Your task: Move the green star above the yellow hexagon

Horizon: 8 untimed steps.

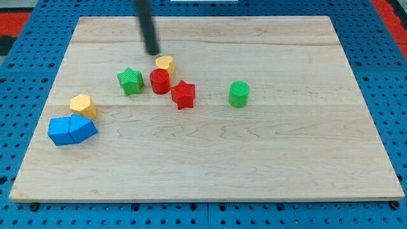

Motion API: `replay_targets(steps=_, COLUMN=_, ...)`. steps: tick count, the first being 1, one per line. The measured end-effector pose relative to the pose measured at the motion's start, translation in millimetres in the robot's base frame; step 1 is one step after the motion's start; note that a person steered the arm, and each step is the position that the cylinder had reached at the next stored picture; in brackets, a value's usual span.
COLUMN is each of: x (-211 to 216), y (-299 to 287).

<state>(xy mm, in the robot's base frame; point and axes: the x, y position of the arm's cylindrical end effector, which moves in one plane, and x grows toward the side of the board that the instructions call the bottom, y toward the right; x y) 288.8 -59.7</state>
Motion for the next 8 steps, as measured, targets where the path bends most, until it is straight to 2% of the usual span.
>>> replay_targets(steps=1, x=1.9, y=99.5)
replay_targets(steps=4, x=76.6, y=-46.5)
replay_targets(steps=5, x=83.0, y=-79.4)
replay_targets(steps=7, x=26.9, y=-82.7)
replay_targets(steps=8, x=28.0, y=-110.3)
